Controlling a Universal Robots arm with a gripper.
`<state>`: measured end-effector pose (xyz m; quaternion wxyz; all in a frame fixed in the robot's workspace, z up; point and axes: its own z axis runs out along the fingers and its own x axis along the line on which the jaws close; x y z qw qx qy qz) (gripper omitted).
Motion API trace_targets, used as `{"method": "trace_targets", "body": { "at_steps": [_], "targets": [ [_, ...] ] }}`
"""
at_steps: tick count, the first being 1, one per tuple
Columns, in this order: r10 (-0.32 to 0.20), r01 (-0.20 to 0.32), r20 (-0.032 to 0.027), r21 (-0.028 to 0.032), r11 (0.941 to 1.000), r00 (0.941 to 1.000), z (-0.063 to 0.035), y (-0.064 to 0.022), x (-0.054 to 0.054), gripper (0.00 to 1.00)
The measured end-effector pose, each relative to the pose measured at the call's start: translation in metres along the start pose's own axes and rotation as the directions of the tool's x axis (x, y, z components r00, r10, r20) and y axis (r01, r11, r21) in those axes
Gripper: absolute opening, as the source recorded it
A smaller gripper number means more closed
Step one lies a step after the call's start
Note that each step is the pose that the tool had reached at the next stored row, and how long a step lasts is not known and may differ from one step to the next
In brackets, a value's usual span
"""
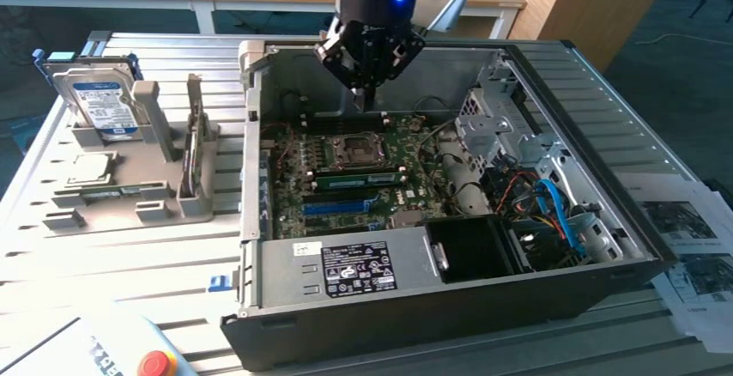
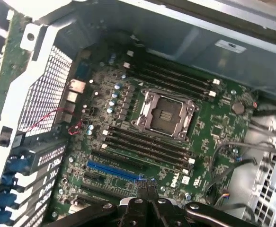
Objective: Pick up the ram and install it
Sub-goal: 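Press down the ram until it locks into place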
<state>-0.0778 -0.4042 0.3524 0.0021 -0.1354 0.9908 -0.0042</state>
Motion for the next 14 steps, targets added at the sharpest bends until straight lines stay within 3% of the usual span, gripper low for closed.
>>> {"method": "trace_targets", "body": {
  "at_steps": [7, 14],
  "targets": [
    [0.109, -0.109, 0.0069, 0.0058, 0.994, 0.994, 0.0001, 0.0, 0.0, 0.1],
    [0.214, -0.214, 0.0153, 0.0118, 0.9767, 0.9767, 0.0001, 0.0, 0.0, 0.1]
  ]
}}
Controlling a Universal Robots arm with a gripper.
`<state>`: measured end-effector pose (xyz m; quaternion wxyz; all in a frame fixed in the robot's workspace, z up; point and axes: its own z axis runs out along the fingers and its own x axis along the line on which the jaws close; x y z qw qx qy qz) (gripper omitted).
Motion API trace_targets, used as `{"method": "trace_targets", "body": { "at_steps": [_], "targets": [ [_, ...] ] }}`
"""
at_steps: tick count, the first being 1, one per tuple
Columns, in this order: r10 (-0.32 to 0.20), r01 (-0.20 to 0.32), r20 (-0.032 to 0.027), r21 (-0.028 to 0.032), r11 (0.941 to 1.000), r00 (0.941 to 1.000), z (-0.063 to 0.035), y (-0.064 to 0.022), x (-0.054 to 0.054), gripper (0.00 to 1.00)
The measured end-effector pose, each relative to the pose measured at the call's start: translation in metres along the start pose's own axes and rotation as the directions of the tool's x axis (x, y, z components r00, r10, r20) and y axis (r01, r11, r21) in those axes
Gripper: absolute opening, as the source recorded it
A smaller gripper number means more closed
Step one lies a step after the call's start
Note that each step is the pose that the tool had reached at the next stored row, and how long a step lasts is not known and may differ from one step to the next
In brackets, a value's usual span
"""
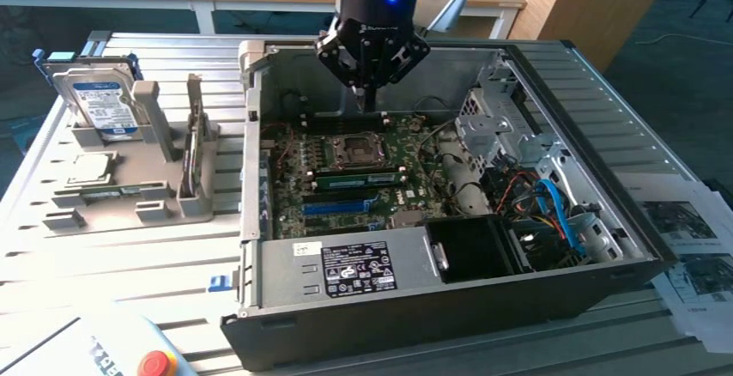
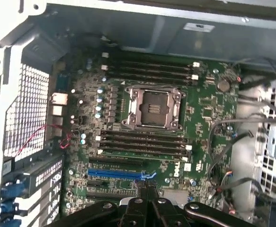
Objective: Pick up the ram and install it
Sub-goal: 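Press down the ram until it locks into place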
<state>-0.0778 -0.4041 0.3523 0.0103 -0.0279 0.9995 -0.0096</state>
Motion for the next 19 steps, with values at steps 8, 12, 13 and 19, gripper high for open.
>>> {"method": "trace_targets", "body": {
  "at_steps": [8, 12, 13, 19],
  "targets": [
    [0.097, -0.097, 0.0069, 0.0052, 0.9953, 0.9953, 0.0, 0.0001, 0.0, 0.1],
    [0.097, -0.097, 0.007, 0.0052, 0.9952, 0.9952, 0.0, 0.0004, 0.0, 0.1],
    [0.097, -0.097, 0.0069, 0.0052, 0.9952, 0.9952, 0.0, 0.0004, 0.0, 0.1],
    [0.098, -0.098, 0.0062, -0.0106, 0.9951, 0.9951, 0.0, 0.0003, -0.0001, 0.1]
  ]
}}
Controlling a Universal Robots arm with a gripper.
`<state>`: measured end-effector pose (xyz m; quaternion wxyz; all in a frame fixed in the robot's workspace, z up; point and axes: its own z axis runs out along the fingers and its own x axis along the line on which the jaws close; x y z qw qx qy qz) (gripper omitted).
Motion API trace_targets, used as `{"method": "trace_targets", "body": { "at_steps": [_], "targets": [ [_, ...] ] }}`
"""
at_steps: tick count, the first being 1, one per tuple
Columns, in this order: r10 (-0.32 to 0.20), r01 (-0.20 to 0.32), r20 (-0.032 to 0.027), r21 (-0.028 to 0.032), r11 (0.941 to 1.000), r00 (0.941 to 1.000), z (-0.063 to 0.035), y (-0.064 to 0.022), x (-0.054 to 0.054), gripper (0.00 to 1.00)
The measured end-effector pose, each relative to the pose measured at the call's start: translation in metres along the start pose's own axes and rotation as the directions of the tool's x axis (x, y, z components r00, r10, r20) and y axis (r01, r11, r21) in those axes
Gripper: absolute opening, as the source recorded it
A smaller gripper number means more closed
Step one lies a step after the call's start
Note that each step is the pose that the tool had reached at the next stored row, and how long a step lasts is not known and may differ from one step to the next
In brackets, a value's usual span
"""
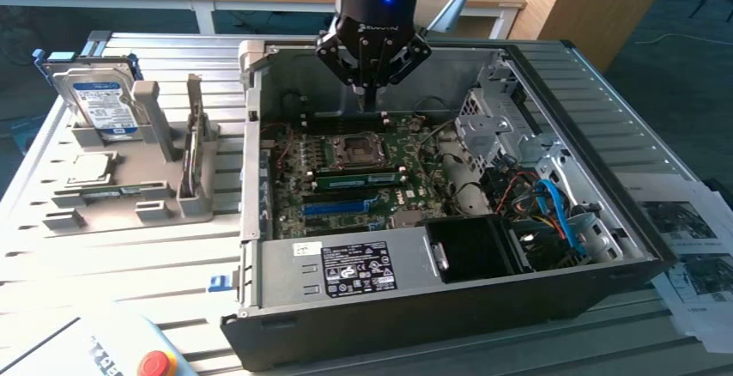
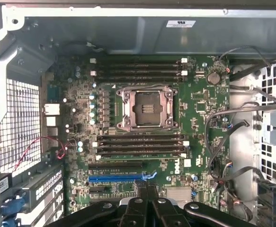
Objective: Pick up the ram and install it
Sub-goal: 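Press down the ram until it locks into place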
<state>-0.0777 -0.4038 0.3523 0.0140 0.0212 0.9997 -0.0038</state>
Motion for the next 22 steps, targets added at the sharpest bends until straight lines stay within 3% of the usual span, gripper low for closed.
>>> {"method": "trace_targets", "body": {
  "at_steps": [2, 6, 9, 11, 17, 22],
  "targets": [
    [0.001, -0.001, -0.0007, -0.0093, 1.0, 1.0, 0.0, 0.0, 0.0001, 0.1],
    [0.001, -0.001, -0.001, -0.0108, 0.9999, 1.0, 0.0, 0.0, 0.0, 0.1],
    [0.001, -0.001, -0.0017, -0.0254, 0.9997, 1.0, 0.0, -0.0001, 0.0, 0.1],
    [0.002, -0.002, -0.002, -0.0314, 0.9995, 1.0, 0.0, 0.0, 0.0001, 0.1],
    [0.001, -0.001, -0.0036, -0.0316, 0.9995, 1.0, 0.0, -0.0001, 0.0, 0.1],
    [0.001, -0.002, -0.0208, -0.0329, 0.9995, 0.9998, 0.0, 0.0, 0.0, 0.1]
  ]
}}
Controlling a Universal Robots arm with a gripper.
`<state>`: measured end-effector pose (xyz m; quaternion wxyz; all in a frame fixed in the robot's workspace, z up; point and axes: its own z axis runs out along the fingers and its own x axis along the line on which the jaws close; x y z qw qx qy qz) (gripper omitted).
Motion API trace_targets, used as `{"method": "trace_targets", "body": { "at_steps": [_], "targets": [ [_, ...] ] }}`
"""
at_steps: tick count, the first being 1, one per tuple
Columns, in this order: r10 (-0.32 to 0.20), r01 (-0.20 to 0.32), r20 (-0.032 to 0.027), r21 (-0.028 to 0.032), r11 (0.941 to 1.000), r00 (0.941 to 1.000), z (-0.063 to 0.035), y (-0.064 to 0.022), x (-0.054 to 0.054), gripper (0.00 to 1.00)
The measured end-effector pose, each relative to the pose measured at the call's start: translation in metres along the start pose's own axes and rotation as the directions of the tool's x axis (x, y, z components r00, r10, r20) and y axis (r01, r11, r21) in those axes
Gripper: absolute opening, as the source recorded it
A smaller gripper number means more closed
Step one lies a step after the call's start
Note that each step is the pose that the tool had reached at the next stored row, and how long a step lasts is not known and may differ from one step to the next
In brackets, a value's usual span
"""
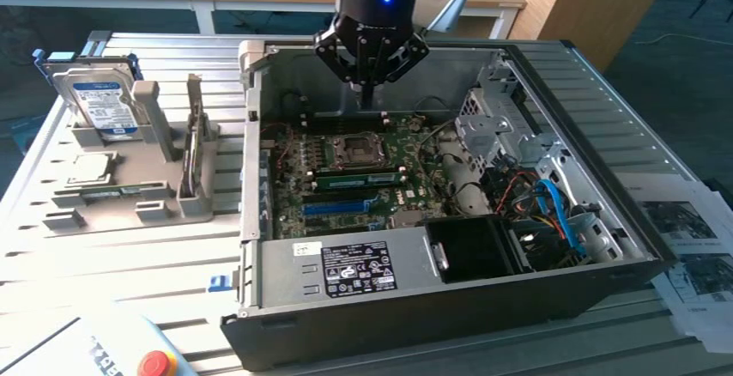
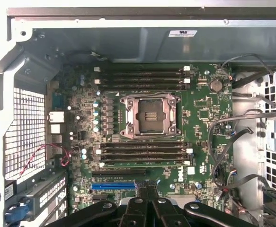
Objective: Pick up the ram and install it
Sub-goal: 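Press down the ram until it locks into place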
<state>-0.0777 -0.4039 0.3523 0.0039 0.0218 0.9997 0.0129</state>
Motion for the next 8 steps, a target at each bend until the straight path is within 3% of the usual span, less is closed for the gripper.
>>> {"method": "trace_targets", "body": {
  "at_steps": [8],
  "targets": [
    [0.0, 0.0, -0.0018, 0.0, 1.0, 1.0, 0.0, 0.0, 0.0, 0.1]
  ]
}}
